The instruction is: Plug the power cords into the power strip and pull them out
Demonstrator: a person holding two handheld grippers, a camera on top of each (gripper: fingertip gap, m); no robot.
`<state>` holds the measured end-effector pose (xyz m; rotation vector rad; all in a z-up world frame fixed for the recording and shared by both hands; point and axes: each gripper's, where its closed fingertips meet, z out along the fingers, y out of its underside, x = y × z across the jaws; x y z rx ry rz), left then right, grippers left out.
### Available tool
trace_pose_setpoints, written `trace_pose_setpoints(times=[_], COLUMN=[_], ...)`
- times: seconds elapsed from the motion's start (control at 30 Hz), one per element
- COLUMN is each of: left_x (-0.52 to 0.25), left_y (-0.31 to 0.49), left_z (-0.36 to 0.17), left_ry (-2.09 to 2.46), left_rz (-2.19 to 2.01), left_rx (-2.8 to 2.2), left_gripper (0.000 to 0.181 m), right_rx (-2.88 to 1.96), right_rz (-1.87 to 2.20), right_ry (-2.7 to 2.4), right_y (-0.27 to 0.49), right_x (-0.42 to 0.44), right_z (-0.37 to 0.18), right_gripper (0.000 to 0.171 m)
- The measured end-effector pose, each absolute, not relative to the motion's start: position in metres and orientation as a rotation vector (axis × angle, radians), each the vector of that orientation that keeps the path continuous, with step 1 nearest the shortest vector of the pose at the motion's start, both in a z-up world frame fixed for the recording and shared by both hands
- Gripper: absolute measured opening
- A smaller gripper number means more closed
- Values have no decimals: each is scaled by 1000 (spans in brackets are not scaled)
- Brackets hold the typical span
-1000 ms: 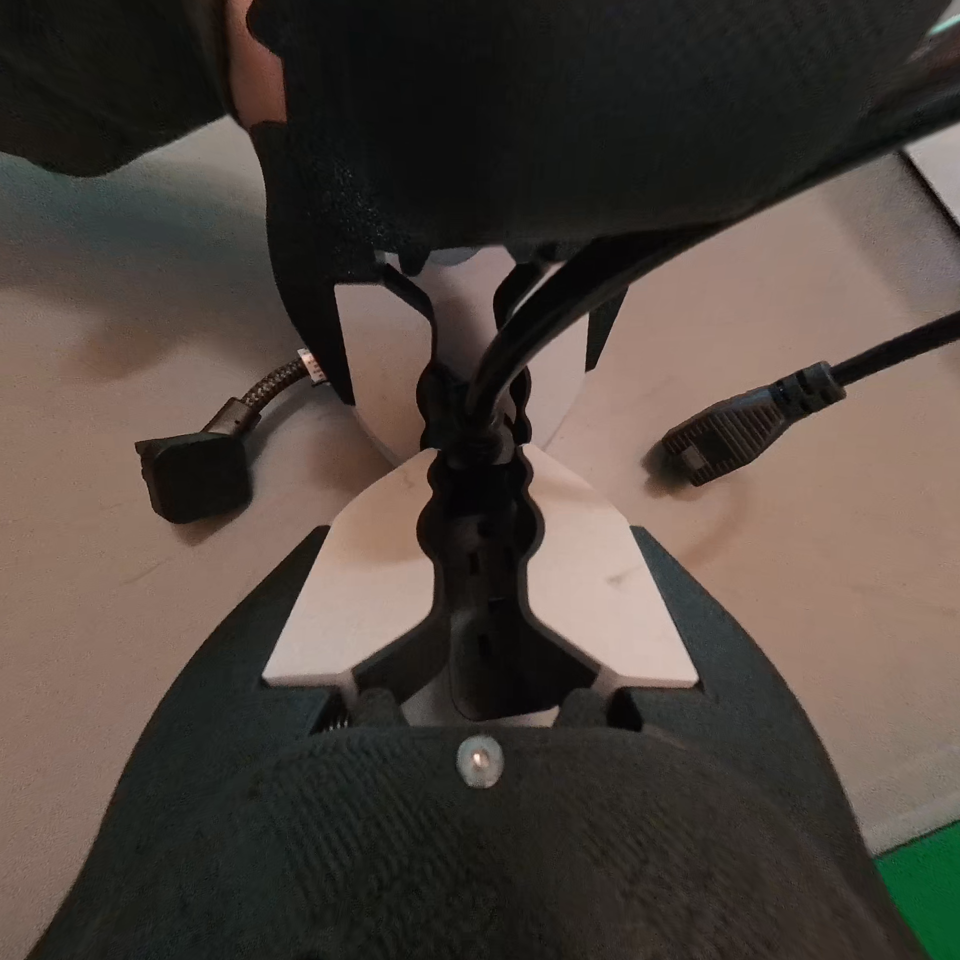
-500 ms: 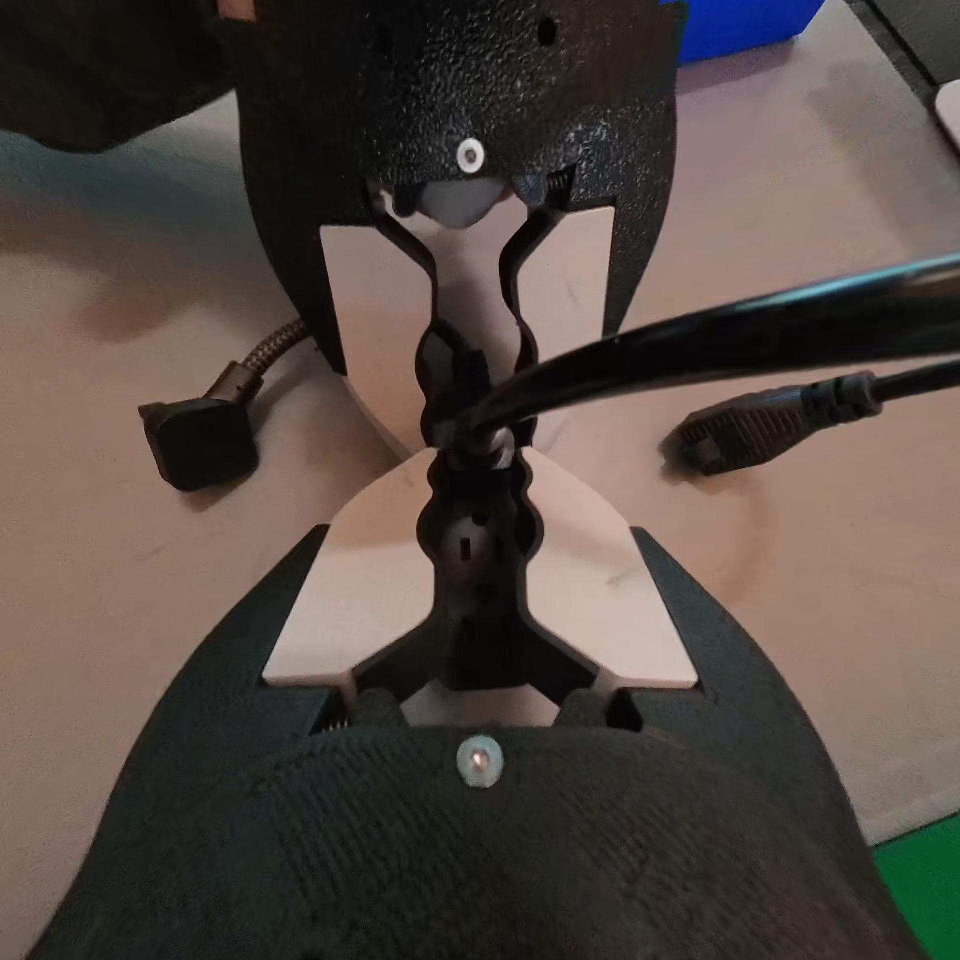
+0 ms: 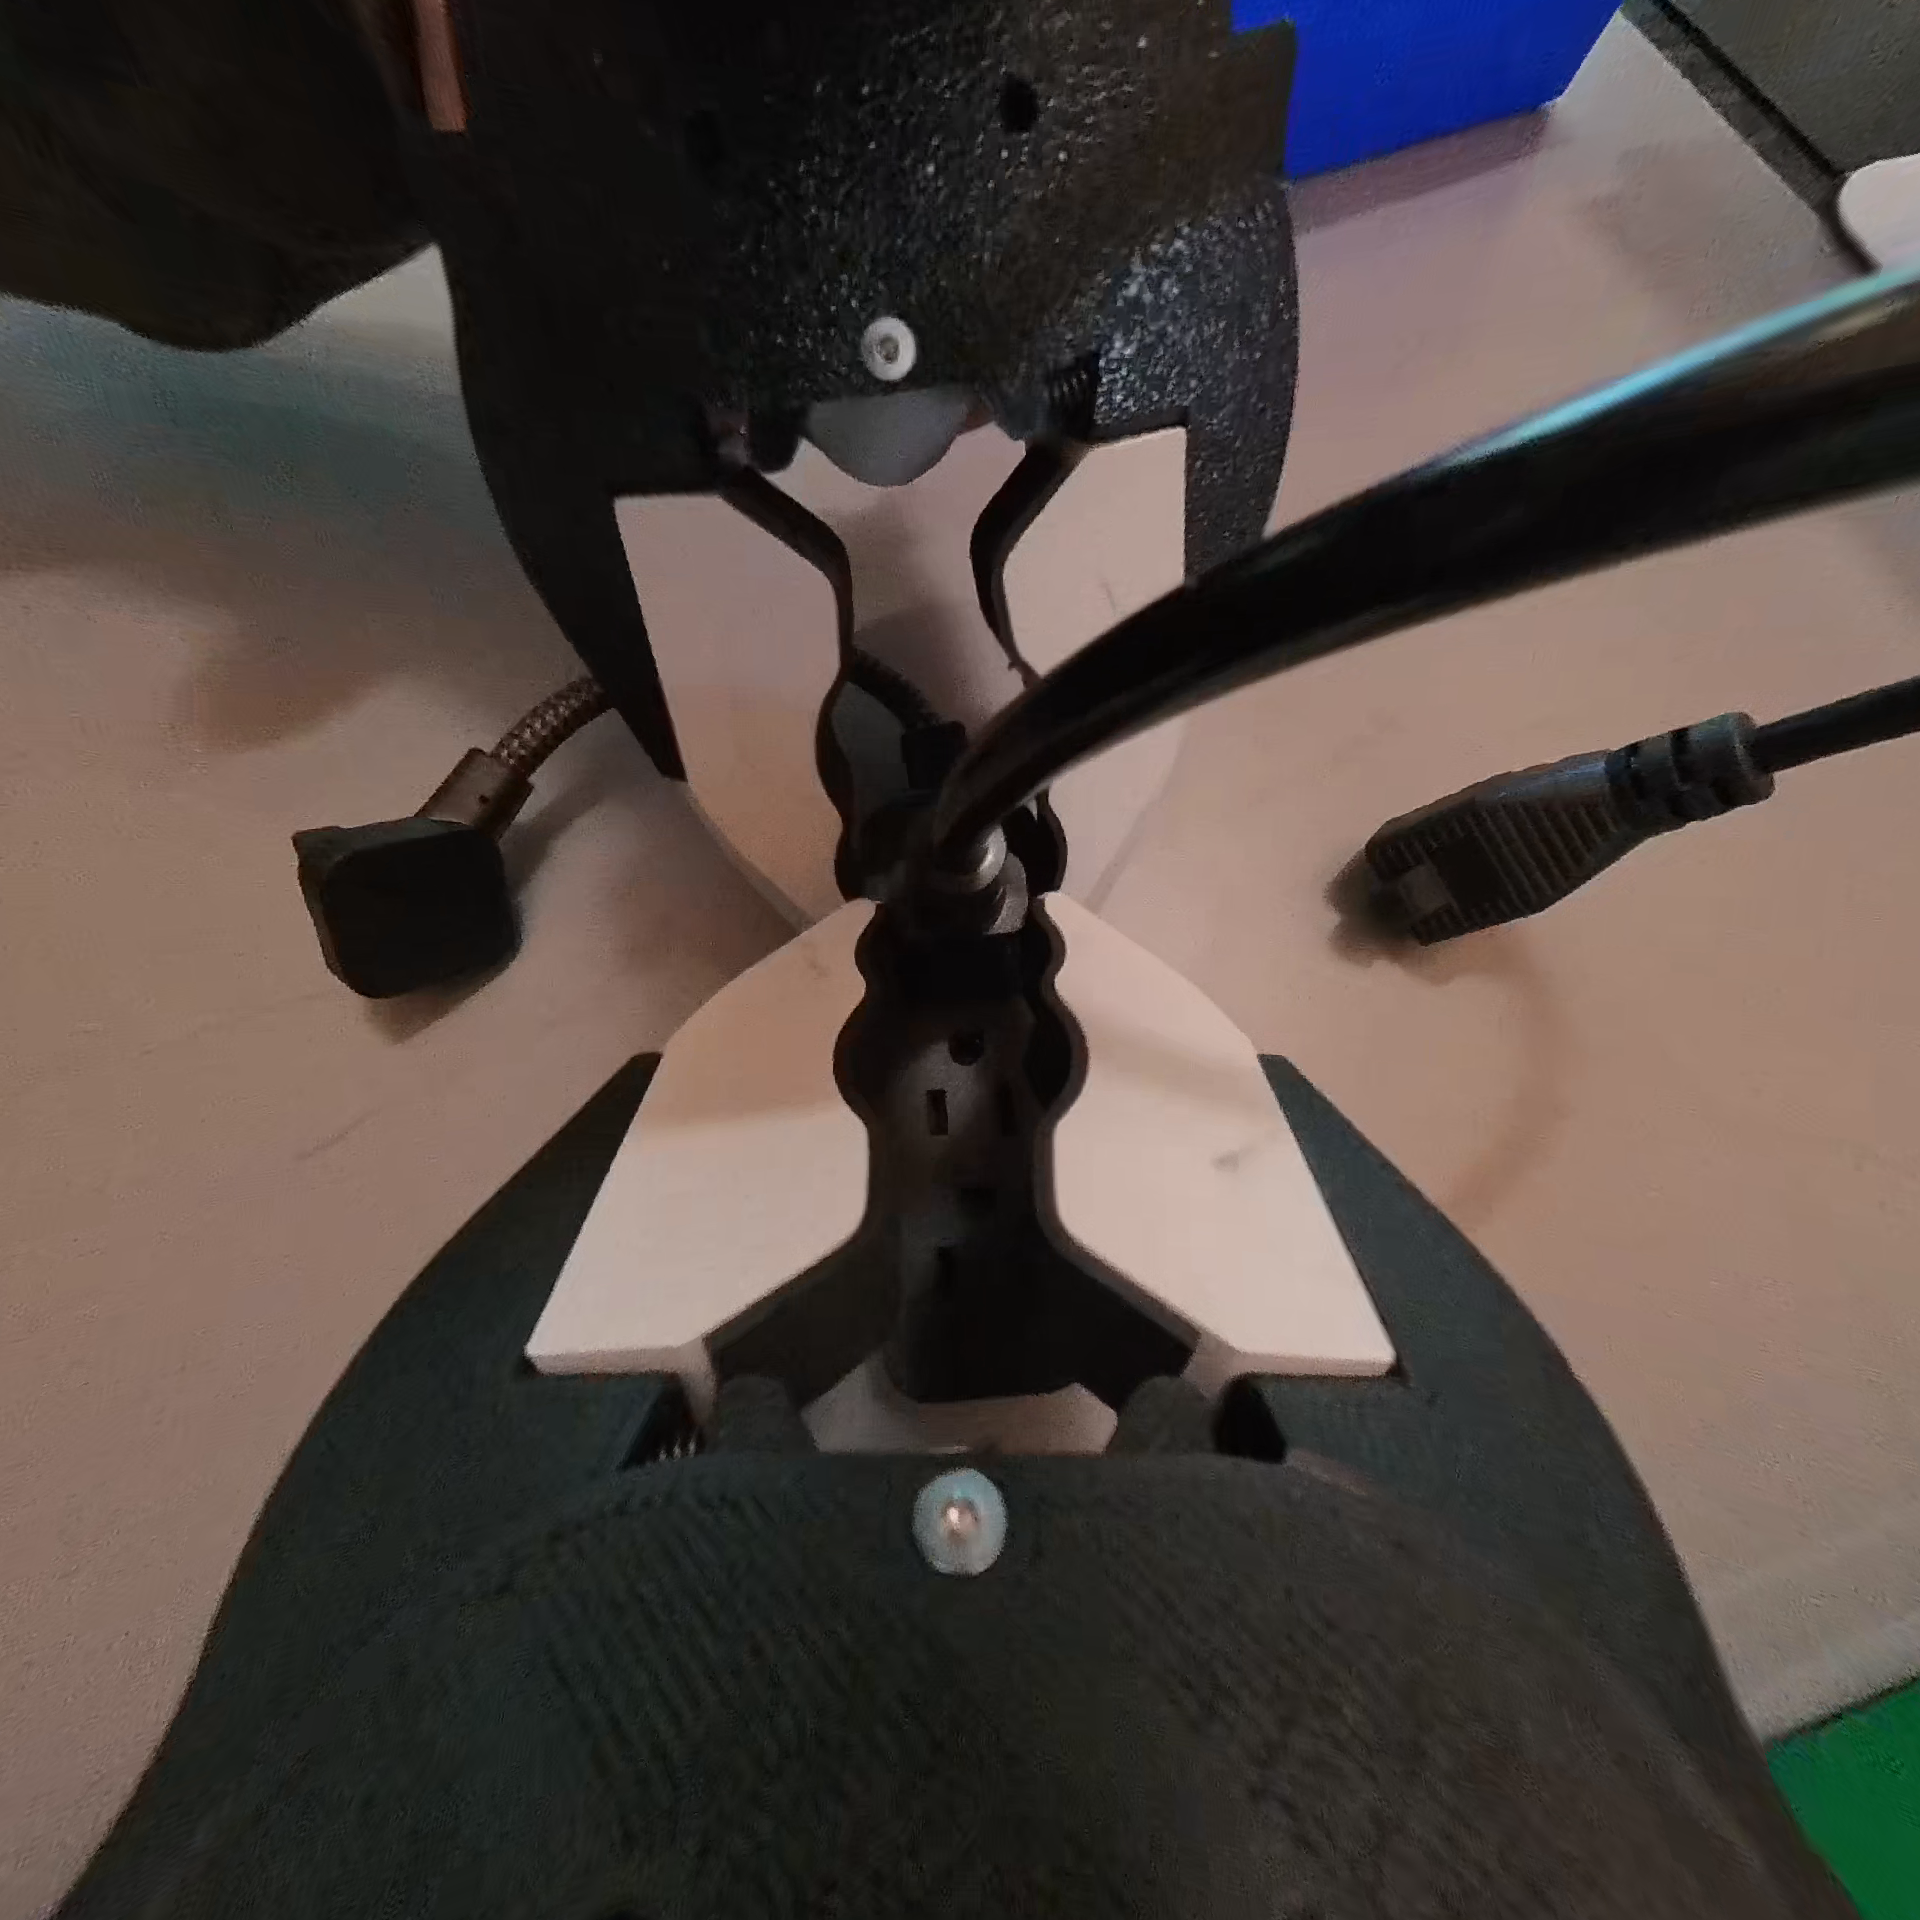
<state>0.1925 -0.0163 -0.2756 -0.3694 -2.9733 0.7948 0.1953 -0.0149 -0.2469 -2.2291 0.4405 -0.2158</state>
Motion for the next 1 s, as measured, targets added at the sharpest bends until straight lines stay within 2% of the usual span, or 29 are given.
trace_pose_setpoints(times=[0.1,0.53,1.0], left_x=[185,187,186], left_y=[-16,-26,-26], left_z=[-273,-274,-274], left_ry=[-2919,-2856,-2803], left_rz=[822,1125,1223], left_rx=[-439,-255,-272], left_gripper=[39,39,40], right_rx=[-2340,-2303,-2321], right_rz=[-325,-231,-238], right_ry=[337,390,398], right_y=[-11,-22,-22], right_x=[185,188,188], right_z=[-244,-247,-247], right_gripper=[24,24,24])
